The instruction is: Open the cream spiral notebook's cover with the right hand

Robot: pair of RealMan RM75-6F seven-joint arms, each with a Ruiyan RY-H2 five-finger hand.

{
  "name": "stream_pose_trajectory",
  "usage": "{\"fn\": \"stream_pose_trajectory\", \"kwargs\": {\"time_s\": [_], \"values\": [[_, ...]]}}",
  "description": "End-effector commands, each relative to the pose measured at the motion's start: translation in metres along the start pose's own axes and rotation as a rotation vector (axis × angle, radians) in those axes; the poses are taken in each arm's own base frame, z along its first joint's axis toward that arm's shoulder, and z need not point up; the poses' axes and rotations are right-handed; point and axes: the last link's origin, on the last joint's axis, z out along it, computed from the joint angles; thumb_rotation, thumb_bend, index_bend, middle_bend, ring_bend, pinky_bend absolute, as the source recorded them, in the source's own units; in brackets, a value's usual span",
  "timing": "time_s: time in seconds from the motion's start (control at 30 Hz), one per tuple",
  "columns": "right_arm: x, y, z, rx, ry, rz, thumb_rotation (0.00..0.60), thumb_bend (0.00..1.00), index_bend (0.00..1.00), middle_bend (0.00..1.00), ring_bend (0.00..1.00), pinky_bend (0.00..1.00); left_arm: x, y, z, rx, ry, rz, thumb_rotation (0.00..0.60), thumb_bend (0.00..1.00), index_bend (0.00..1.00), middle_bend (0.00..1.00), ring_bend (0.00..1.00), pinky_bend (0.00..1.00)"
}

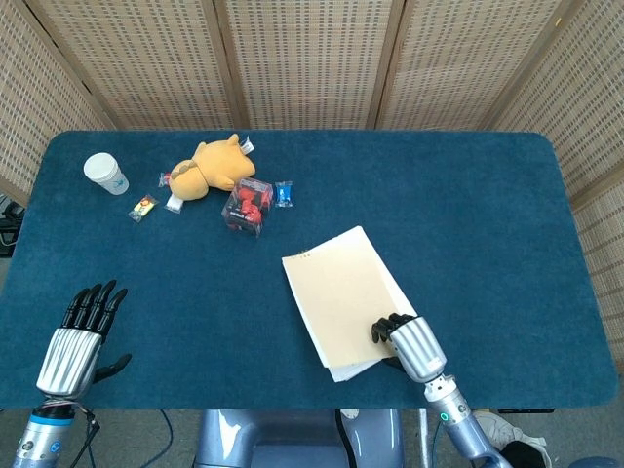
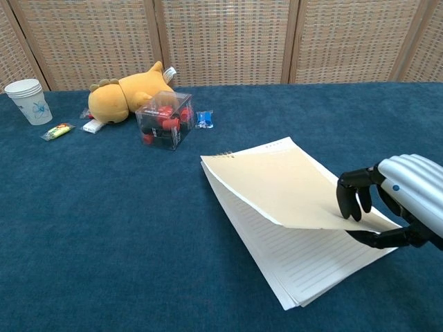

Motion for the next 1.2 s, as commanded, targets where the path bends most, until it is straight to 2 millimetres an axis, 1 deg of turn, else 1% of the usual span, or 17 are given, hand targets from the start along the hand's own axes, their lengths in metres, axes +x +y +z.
{"fn": "stream_pose_trajectory", "kwargs": {"time_s": [0.03,0.33,0.53,0.7,1.2], "values": [[0.001,0.003,-0.007,-0.008,-0.005,-0.006,0.6,0.64,0.75,0.73,0.63,0.8,-0.001,0.001,0.0,-0.003,-0.005,0.002,0.6,0.01,0.0,0.0,0.0,0.06],[0.007,0.013,-0.026,-0.006,-0.017,-0.041,0.6,0.64,0.75,0.73,0.64,0.81,0.0,0.001,0.0,-0.005,-0.003,0.0,0.6,0.01,0.0,0.0,0.0,0.06],[0.012,0.015,-0.033,0.0,-0.018,-0.045,0.6,0.64,0.75,0.73,0.64,0.81,0.0,0.002,0.0,-0.009,-0.003,-0.002,0.6,0.01,0.0,0.0,0.0,0.06],[0.012,0.019,-0.04,-0.014,-0.036,-0.066,0.6,0.64,0.75,0.74,0.64,0.81,0.0,0.003,0.0,-0.012,-0.005,-0.003,0.6,0.01,0.0,0.0,0.0,0.06],[0.026,0.052,-0.058,-0.077,-0.062,-0.131,0.6,0.64,0.75,0.74,0.64,0.81,-0.001,0.005,-0.001,-0.017,-0.009,-0.003,0.6,0.01,0.0,0.0,0.0,0.06]]}}
